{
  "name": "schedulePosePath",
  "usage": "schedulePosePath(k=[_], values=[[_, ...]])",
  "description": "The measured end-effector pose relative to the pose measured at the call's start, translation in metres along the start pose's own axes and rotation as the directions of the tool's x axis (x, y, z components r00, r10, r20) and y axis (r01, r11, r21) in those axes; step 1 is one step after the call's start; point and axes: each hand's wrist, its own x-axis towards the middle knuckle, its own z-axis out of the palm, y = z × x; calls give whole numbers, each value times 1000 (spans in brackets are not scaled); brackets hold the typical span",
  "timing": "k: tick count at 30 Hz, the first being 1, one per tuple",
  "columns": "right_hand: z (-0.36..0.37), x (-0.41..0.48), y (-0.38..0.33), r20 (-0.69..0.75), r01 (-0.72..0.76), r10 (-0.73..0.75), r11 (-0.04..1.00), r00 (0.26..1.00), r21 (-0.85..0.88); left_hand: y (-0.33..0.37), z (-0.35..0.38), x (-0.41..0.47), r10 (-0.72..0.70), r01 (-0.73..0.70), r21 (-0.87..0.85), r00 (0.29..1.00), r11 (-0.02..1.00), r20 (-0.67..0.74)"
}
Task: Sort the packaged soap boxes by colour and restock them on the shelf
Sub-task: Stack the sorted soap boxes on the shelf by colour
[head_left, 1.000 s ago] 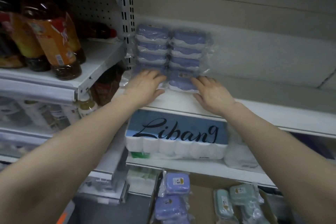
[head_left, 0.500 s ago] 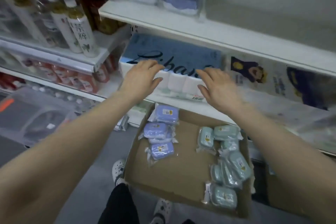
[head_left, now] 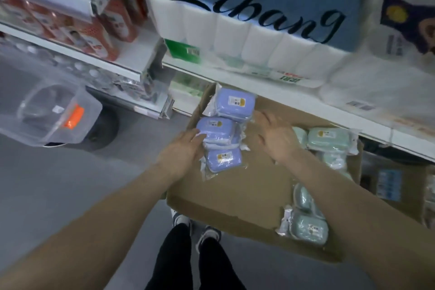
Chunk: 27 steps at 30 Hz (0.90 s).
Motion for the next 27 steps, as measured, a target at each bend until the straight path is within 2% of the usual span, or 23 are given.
schedulePosePath(k=[3,9,14,16,18,20,23,27], values=[[15,46,0,26,-33,33,999,999,3,-11,24,20,8,-8,15,999,1000,41],[47,123,1,85,49,-48,999,995,-9,-20,52,64,63,-64,31,998,997,30],[58,122,9,30,34,-34,999,999,16,-15,63,67,-28,28,-5,997,1000,74],[61,106,15,-34,-31,34,994,999,101,-13,65,65,-16,12,38,994,999,104],[68,80,22,-94,-136,161,963,982,233,-9,65,64,-5,-1,61,995,998,104],[76,49,28,-115,-260,311,908,943,329,-3,65,66,-60,50,69,989,996,137],[97,0,37,-19,-463,507,802,862,376,1,74,73,-105,84,107,972,991,212],[137,-47,41,166,-647,633,682,756,341,3,88,80,-99,49,207,966,977,240]])
